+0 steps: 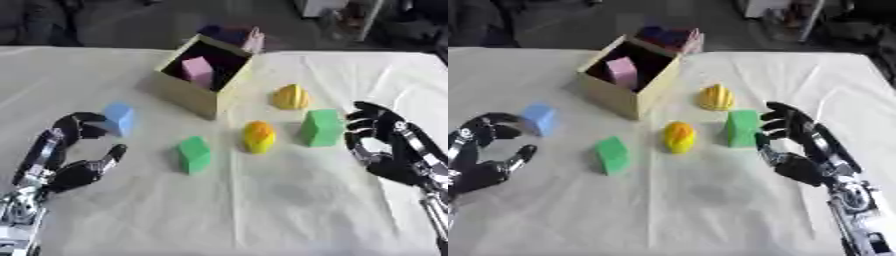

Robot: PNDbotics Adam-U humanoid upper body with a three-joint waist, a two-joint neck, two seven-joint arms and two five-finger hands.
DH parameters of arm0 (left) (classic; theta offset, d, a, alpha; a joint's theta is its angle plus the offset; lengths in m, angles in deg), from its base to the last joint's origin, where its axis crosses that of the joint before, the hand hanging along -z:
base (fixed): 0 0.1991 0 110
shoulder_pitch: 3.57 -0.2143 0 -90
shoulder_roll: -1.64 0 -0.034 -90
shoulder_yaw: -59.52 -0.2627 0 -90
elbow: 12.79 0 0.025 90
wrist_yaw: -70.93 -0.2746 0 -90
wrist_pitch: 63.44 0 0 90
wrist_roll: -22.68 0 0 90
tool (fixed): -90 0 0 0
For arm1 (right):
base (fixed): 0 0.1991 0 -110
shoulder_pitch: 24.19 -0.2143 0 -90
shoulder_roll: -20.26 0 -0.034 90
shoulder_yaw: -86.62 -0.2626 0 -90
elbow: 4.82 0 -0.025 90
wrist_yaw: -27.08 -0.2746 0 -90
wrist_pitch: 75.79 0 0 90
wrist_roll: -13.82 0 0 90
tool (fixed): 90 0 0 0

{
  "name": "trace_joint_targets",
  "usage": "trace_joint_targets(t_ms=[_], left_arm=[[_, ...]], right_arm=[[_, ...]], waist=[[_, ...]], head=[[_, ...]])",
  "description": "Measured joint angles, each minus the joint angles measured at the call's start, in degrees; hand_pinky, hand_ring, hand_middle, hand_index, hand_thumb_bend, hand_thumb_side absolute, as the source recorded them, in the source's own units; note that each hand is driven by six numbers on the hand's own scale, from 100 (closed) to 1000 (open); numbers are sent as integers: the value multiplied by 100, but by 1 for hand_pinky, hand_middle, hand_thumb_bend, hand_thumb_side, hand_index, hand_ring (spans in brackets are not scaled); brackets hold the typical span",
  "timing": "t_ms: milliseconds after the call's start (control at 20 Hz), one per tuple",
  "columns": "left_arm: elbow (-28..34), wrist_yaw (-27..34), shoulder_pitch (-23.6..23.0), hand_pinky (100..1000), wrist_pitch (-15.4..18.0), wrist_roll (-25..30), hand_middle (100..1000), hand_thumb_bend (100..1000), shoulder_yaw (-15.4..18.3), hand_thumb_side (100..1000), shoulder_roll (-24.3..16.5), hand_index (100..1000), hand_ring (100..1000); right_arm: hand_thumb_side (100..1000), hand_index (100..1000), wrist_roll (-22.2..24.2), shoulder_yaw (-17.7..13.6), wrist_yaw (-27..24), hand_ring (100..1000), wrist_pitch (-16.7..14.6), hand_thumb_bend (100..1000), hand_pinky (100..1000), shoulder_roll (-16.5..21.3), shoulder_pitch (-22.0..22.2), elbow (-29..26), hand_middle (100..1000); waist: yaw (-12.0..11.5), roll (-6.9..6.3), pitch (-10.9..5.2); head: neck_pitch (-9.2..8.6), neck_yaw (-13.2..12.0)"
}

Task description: Pick up objects on the table and place them in the box.

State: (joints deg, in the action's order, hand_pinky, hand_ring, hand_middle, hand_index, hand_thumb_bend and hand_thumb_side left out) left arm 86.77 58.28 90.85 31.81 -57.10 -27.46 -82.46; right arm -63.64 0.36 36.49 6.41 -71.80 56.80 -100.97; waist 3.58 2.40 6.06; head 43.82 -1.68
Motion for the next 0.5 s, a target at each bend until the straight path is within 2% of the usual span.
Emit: trace_joint_targets(t_ms=[200, 500], left_arm=[[2, -9, 13, 744, 0, 0, 714, 497, 0, 227, -66, 751, 668], [43, -67, 74, 750, 0, 10, 718, 486, -5, 229, -388, 757, 677]], right_arm=[[279, 920, 1, 0, 0, 747, 1, 215, 700, 0, 1, 0, 747], [281, 920, 4, 1, 0, 747, 5, 215, 700, 0, 2, -1, 747]], waist=[[8, -5, 0], [31, -20, -4]], head=[[0, -2], [0, -4]])
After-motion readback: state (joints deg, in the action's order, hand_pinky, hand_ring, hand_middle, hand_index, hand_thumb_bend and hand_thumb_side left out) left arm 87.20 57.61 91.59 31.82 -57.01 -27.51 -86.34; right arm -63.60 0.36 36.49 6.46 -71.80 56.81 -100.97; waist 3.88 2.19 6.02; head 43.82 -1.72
